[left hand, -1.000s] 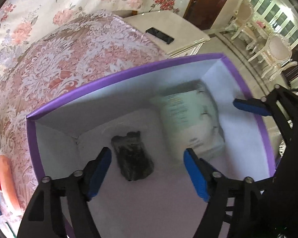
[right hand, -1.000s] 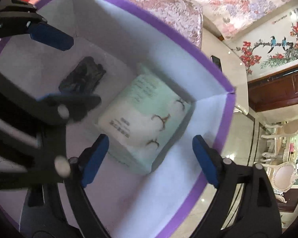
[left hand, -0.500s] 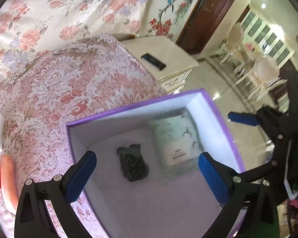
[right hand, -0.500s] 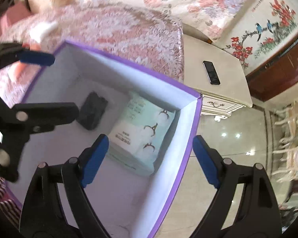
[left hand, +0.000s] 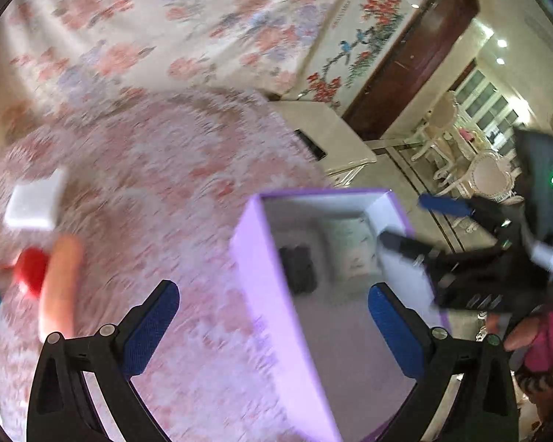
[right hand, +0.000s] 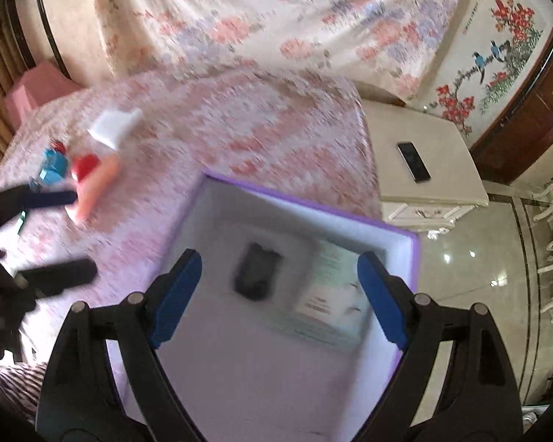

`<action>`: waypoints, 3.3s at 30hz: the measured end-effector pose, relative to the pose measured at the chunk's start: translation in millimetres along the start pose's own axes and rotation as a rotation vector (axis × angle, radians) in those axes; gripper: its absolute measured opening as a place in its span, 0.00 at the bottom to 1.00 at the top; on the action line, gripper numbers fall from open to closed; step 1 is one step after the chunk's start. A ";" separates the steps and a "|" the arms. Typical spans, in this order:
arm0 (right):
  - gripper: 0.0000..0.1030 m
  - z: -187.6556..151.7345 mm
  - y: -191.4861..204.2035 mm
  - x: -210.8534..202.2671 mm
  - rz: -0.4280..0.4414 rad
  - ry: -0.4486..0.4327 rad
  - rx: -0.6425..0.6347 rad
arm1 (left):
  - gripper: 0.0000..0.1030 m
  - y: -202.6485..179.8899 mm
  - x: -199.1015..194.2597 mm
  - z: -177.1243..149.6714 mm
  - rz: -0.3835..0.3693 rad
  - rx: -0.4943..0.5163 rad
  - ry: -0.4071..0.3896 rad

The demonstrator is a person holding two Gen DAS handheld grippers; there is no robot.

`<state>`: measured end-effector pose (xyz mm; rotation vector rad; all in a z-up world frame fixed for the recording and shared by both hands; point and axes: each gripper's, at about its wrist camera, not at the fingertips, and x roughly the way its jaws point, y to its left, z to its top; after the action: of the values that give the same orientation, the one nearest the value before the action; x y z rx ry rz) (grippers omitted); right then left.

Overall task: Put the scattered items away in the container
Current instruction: 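Move both tools back over the table toward the remaining items, then grasp the green Marc Buse tube with the left tool while the right tool grasps the orange soap box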

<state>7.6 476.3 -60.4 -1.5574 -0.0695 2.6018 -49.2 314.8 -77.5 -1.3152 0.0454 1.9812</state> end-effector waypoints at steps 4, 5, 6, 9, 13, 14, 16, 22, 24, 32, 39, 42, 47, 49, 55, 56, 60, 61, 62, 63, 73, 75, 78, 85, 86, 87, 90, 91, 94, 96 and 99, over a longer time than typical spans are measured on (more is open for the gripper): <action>0.86 14.7 39.1 -13.7 0.013 -0.036 -0.003 | 1.00 42.0 -22.1 -22.3 0.045 -0.015 0.007; 0.87 18.4 48.8 -17.1 0.016 -0.045 -0.004 | 1.00 52.7 -27.3 -27.3 0.058 -0.016 0.010; 0.87 22.1 58.6 -20.5 0.020 -0.053 -0.004 | 1.00 63.8 -35.2 -32.8 0.072 -0.014 0.010; 0.88 31.6 94.8 -24.4 0.037 -0.056 -0.018 | 1.00 98.4 -57.1 -48.6 0.103 -0.013 0.009; 0.88 36.8 151.0 -16.1 0.086 -0.021 -0.046 | 1.00 149.6 -83.5 -76.5 0.149 -0.029 0.012; 0.88 37.5 165.3 -13.0 0.101 -0.009 -0.051 | 1.00 158.7 -86.8 -82.4 0.160 -0.033 0.014; 0.88 36.7 186.8 -4.5 0.129 0.021 -0.049 | 1.00 184.8 -97.9 -98.5 0.188 -0.056 0.019; 0.88 31.2 242.2 27.8 0.201 0.127 -0.015 | 1.00 261.1 -121.9 -145.6 0.249 -0.160 0.044; 0.88 28.9 259.2 39.7 0.222 0.166 0.002 | 1.00 279.9 -125.9 -159.1 0.267 -0.183 0.049; 0.88 13.8 305.0 87.2 0.204 0.285 0.057 | 1.00 358.2 -139.4 -205.0 0.350 -0.279 0.051; 0.88 5.4 317.9 108.0 0.174 0.312 0.139 | 1.00 403.1 -134.6 -221.7 0.387 -0.267 0.076; 0.88 2.7 319.5 112.2 0.174 0.309 0.166 | 1.00 409.5 -126.7 -222.1 0.378 -0.231 0.091; 0.87 1.4 317.3 122.0 0.142 0.294 0.195 | 1.00 413.5 -113.3 -221.1 0.375 -0.187 0.104; 0.87 8.0 313.1 129.7 0.138 0.284 0.227 | 1.00 415.2 -108.2 -220.9 0.377 -0.181 0.107; 0.87 34.9 306.8 156.6 0.082 0.247 0.288 | 1.00 419.8 -98.3 -225.2 0.399 -0.171 0.118; 0.87 37.4 306.5 164.2 0.064 0.258 0.292 | 1.00 420.6 -97.5 -226.3 0.402 -0.172 0.120; 0.87 45.8 304.8 188.1 0.011 0.285 0.309 | 1.00 423.6 -94.4 -230.8 0.415 -0.175 0.128; 0.87 48.3 304.0 192.1 0.006 0.286 0.315 | 1.00 424.3 -93.6 -231.9 0.418 -0.176 0.130; 0.87 50.2 304.1 194.6 0.003 0.286 0.314 | 1.00 425.1 -92.8 -233.0 0.421 -0.177 0.132; 0.85 52.8 305.3 197.2 -0.003 0.285 0.304 | 1.00 425.8 -92.0 -234.1 0.424 -0.178 0.134; 0.73 66.6 308.6 212.2 -0.027 0.293 0.278 | 1.00 425.9 -84.6 -239.5 0.469 -0.177 0.160; 0.86 68.1 306.0 216.4 -0.023 0.324 0.282 | 1.00 426.3 -84.7 -239.0 0.472 -0.189 0.157; 1.00 67.6 298.1 225.3 -0.012 0.384 0.321 | 1.00 427.1 -84.9 -237.2 0.480 -0.213 0.159; 1.00 74.0 297.1 225.4 -0.018 0.368 0.309 | 0.90 422.9 -86.1 -231.2 0.480 -0.197 0.141; 1.00 74.7 297.1 225.0 -0.019 0.360 0.307 | 0.89 422.6 -86.2 -230.8 0.480 -0.195 0.142; 1.00 75.3 297.3 224.5 -0.021 0.351 0.301 | 0.89 422.4 -86.3 -230.4 0.479 -0.193 0.143; 0.99 76.1 298.6 221.6 -0.024 0.306 0.281 | 0.88 421.4 -87.1 -231.1 0.477 -0.189 0.146; 0.98 76.3 299.1 220.7 -0.025 0.293 0.275 | 0.88 421.2 -87.4 -231.5 0.477 -0.189 0.146; 0.85 82.7 303.7 215.7 -0.011 0.269 0.239 | 0.77 419.5 -90.0 -232.0 0.472 -0.188 0.147; 0.63 88.4 308.5 212.2 -0.003 0.254 0.209 | 0.49 414.5 -94.7 -229.8 0.464 -0.165 0.135; 0.62 94.8 308.1 213.2 0.002 0.265 0.215 | 0.32 412.8 -96.6 -225.0 0.453 -0.162 0.146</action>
<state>-197.2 196.7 -231.5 -1.7989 0.2254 2.2888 -99.9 -129.3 -252.4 -1.6672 0.2794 2.2949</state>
